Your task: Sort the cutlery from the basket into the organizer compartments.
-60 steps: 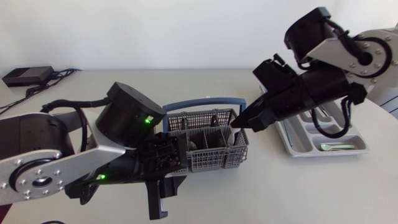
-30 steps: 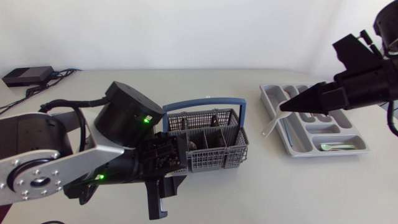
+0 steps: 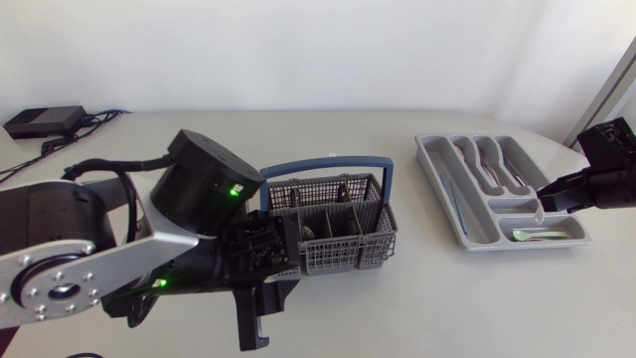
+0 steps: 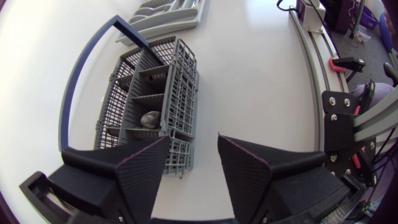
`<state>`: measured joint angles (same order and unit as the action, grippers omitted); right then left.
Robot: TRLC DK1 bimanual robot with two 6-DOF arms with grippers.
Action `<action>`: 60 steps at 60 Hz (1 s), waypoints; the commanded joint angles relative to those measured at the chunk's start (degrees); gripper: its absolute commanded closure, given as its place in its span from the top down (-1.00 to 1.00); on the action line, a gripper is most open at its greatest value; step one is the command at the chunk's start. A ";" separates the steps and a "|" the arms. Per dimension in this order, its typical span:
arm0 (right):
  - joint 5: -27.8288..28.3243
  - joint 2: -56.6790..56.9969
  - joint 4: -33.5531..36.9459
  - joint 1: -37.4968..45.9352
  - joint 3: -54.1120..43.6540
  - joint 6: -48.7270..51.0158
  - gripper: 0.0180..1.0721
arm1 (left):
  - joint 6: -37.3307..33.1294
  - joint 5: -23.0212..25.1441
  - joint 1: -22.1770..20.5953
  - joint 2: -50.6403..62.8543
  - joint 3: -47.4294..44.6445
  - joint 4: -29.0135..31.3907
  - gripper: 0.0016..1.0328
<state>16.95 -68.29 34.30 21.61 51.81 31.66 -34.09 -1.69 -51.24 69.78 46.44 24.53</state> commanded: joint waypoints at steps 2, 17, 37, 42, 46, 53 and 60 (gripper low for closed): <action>-1.57 -5.01 -4.07 3.71 -1.71 3.23 -0.89 | 1.30 0.64 -0.79 -0.70 -0.82 -0.19 0.04; -4.03 -16.00 -13.65 8.63 -0.75 6.84 -0.89 | 1.74 0.64 -1.05 -0.70 0.32 1.13 0.04; -15.46 -22.67 -29.03 5.90 -5.67 7.45 -0.89 | 1.74 0.55 -0.44 -0.96 0.41 1.31 0.04; -16.95 -24.26 -32.20 4.50 -7.08 7.45 -0.89 | 1.74 0.55 -0.44 -0.96 0.32 1.31 0.04; -17.39 -25.49 -33.34 3.62 -7.69 7.19 -0.87 | 1.74 0.55 -0.35 -0.96 0.41 1.48 0.04; -17.65 -25.49 -34.48 1.69 -9.01 6.75 -0.52 | 1.48 0.55 0.18 -0.96 0.85 1.74 0.04; -17.83 -24.96 -34.48 0.81 -9.36 6.40 -0.28 | 1.48 0.55 0.18 -0.87 1.11 1.83 0.04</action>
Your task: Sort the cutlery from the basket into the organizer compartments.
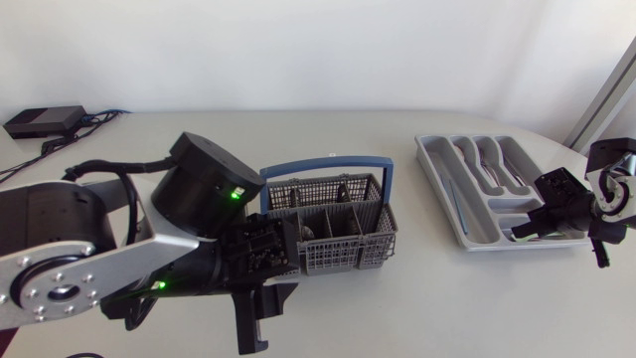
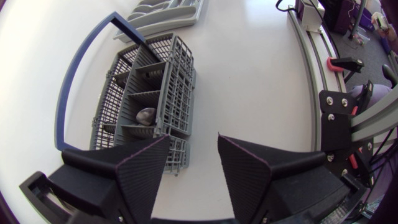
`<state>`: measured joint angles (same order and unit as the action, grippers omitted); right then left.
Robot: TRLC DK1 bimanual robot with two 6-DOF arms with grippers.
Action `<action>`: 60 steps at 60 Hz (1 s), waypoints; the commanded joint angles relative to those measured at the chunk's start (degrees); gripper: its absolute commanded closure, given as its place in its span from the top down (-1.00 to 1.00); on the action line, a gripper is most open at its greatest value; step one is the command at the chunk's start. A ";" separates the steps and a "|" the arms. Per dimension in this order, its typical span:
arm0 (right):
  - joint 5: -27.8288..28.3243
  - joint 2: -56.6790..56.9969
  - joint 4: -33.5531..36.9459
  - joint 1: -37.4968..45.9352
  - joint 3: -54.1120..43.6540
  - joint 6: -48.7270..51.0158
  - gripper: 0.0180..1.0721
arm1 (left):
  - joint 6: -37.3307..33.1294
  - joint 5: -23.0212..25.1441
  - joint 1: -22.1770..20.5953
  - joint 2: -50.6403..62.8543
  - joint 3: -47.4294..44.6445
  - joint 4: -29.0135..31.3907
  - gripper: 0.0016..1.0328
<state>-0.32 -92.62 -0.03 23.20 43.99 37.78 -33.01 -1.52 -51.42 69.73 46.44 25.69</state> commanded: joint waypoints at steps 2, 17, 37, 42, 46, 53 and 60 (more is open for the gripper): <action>-0.56 -0.46 -0.06 -0.88 -1.71 0.36 -0.23 | 0.41 0.38 0.35 -0.83 1.11 0.67 0.04; -0.65 2.53 1.53 -0.61 -1.71 0.80 0.02 | 0.58 0.38 0.18 -1.00 0.85 0.76 0.04; 11.39 18.18 23.41 -0.79 1.98 0.19 0.08 | 0.93 0.38 0.09 -2.50 0.41 1.73 0.04; 17.10 24.33 31.67 -4.39 3.47 -1.04 0.08 | 0.93 0.38 0.27 -3.03 -0.20 1.73 0.04; 20.00 27.93 36.86 -9.58 4.44 -2.54 0.08 | 1.20 0.38 0.44 -3.55 -0.73 1.73 0.04; 22.03 31.62 41.69 -21.00 5.41 -7.55 0.07 | 1.55 0.38 0.62 -4.08 -2.05 1.38 0.04; 22.03 31.53 42.13 -32.43 6.11 -13.52 0.07 | 1.73 0.38 0.88 -4.61 -3.37 1.03 0.04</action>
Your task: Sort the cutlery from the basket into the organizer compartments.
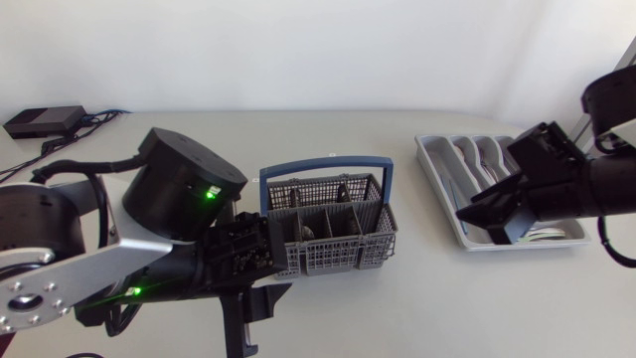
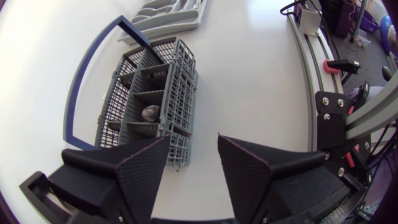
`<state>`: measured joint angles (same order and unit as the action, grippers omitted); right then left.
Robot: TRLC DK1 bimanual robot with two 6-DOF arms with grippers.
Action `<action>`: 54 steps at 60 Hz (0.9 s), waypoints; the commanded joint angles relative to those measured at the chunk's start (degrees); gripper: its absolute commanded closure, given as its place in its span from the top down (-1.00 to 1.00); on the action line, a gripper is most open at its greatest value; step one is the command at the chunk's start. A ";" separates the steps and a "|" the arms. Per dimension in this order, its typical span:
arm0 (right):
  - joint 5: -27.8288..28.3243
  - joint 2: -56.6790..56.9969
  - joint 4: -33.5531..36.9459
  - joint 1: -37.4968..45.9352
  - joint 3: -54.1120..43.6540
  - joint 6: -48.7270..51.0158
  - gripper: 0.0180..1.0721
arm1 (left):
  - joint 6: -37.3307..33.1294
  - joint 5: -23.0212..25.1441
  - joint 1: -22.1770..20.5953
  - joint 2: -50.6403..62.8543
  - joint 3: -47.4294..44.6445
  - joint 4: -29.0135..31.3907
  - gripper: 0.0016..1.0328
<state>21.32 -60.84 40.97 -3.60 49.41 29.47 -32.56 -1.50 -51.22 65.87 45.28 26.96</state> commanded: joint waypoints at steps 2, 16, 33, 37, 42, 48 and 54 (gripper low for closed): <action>0.39 -0.77 0.69 -8.27 0.87 -6.80 0.07 | 1.18 0.35 0.77 -0.83 -2.47 -0.24 0.04; 1.88 -7.19 -3.27 -21.80 3.77 -14.53 0.04 | 0.65 1.76 3.59 -2.06 -3.79 -0.24 0.04; 1.44 -16.77 -9.77 -29.36 7.55 -18.14 0.01 | 0.48 3.78 6.75 -3.11 -4.85 -0.15 0.04; 0.91 -19.14 -11.00 -30.86 7.98 -18.14 0.01 | 0.56 3.96 7.01 -3.99 -5.46 -0.15 0.04; 0.04 -21.25 -11.88 -32.97 8.60 -18.58 0.01 | 0.48 4.05 7.28 -5.05 -5.99 0.02 0.04; -1.46 -23.18 -12.05 -35.16 9.74 -18.75 0.01 | 0.30 4.22 7.98 -5.66 -6.43 0.29 0.04; -2.69 -24.42 -12.32 -36.75 11.15 -19.28 0.01 | 0.30 4.92 8.33 -6.10 -6.60 0.37 0.04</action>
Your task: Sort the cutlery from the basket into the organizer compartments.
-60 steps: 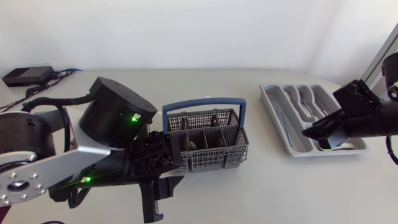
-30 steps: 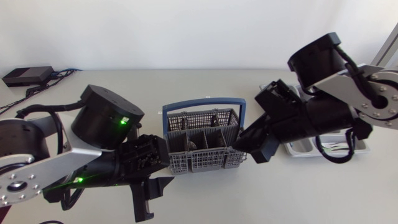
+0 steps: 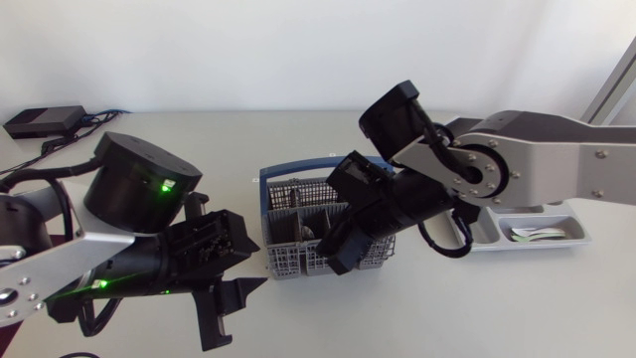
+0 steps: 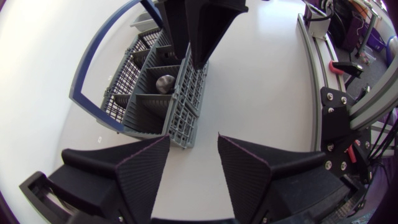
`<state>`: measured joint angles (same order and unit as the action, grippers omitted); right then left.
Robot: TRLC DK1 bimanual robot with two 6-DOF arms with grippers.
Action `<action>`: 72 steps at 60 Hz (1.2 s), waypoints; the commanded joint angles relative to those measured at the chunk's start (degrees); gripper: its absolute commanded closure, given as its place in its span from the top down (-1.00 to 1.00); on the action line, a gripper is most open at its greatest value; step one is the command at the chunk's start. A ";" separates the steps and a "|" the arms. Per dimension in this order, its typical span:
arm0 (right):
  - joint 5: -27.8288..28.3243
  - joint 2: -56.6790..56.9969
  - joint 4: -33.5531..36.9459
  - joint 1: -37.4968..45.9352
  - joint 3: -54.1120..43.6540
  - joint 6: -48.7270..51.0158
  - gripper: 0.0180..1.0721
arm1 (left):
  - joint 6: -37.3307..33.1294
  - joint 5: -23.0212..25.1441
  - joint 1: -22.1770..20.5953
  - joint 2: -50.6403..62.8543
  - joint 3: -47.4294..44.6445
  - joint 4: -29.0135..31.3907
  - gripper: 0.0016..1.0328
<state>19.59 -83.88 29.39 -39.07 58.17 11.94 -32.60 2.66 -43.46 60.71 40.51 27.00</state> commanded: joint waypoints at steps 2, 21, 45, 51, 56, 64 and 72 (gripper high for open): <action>-1.49 -1.82 -0.73 -1.54 2.82 -1.75 0.01 | 0.34 0.95 0.66 -1.21 -1.93 0.33 0.04; -3.60 -6.39 -0.65 -2.33 6.95 -2.36 -0.04 | -0.18 1.04 1.45 -2.44 -2.63 0.77 0.04; -5.36 -9.55 -0.65 -2.68 7.92 -2.54 -0.21 | 0.17 1.12 2.77 -1.82 -2.98 -0.64 0.04; -5.53 -10.25 -0.73 -2.59 8.36 -2.54 -0.29 | 0.08 1.12 2.59 -1.91 -2.98 -0.64 0.04; -5.71 -10.52 -0.65 -2.42 8.80 -2.63 -0.29 | 0.08 1.12 2.59 -2.08 -2.98 -0.64 0.04; -6.32 -10.78 -0.56 -2.24 9.33 -2.98 -0.29 | -0.10 1.12 2.68 -2.26 -2.89 -0.55 0.04; -6.50 -11.49 -0.47 -1.45 9.24 -3.24 -0.31 | -0.10 1.21 2.42 -2.26 -2.98 -0.46 0.04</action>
<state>13.58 -93.49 28.64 -41.06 66.32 10.41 -32.60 3.20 -41.08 58.87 38.87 26.72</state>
